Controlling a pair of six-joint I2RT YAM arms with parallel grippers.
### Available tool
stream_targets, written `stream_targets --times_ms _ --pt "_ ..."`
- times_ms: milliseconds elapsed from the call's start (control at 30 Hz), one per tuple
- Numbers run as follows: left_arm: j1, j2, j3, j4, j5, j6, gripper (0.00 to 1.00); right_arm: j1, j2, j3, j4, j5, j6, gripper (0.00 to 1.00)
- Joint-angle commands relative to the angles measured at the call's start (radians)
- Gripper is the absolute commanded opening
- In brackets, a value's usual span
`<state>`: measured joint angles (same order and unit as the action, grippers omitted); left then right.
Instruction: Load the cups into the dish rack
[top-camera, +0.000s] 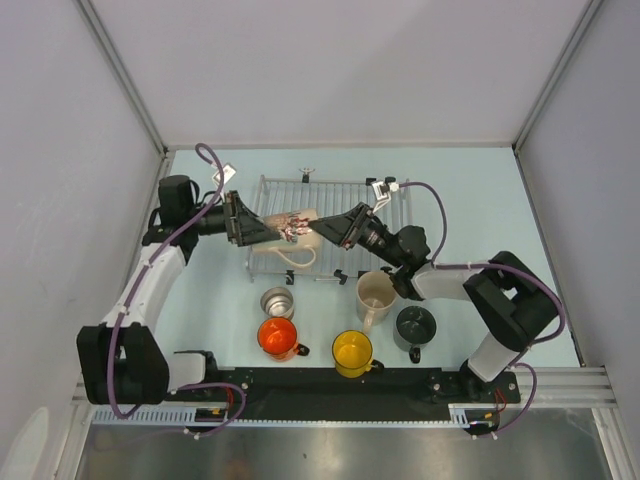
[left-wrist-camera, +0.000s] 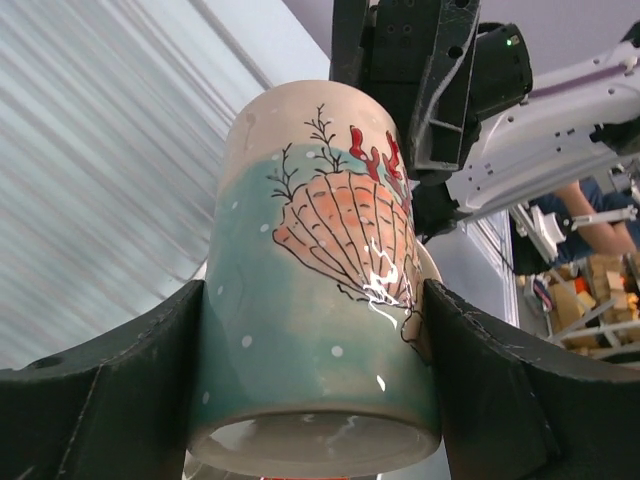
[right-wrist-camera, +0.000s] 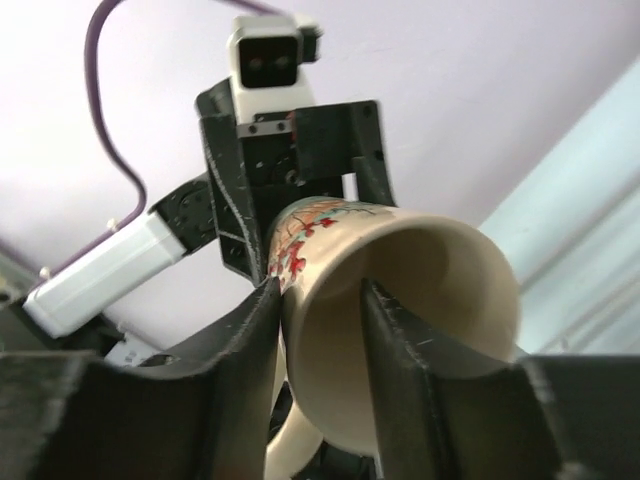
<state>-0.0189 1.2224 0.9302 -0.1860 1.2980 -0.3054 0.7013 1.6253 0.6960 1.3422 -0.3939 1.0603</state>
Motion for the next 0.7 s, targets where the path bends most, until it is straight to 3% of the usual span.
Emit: stream_targets --times_ms 0,167,333,533,633,667 --pt "0.072 0.026 0.076 0.031 0.127 0.02 0.0 -0.071 0.076 0.02 0.253 0.073 0.041 0.52" --pt "0.097 0.086 0.102 0.008 0.084 0.105 0.0 -0.095 0.111 0.027 0.253 0.066 0.078 0.56" --pt "0.094 0.114 0.137 -0.076 -0.017 0.198 0.01 -0.121 0.104 0.016 0.252 0.047 0.083 0.51" --pt "0.027 0.138 0.232 -0.211 -0.354 0.365 0.0 -0.135 0.042 0.011 0.233 0.0 0.053 0.5" --pt "-0.058 0.16 0.301 -0.276 -0.535 0.428 0.0 -0.132 -0.051 0.014 0.068 -0.014 -0.049 0.5" --pt "-0.065 0.182 0.321 -0.3 -0.557 0.44 0.0 -0.12 -0.121 0.025 -0.072 -0.011 -0.09 0.51"
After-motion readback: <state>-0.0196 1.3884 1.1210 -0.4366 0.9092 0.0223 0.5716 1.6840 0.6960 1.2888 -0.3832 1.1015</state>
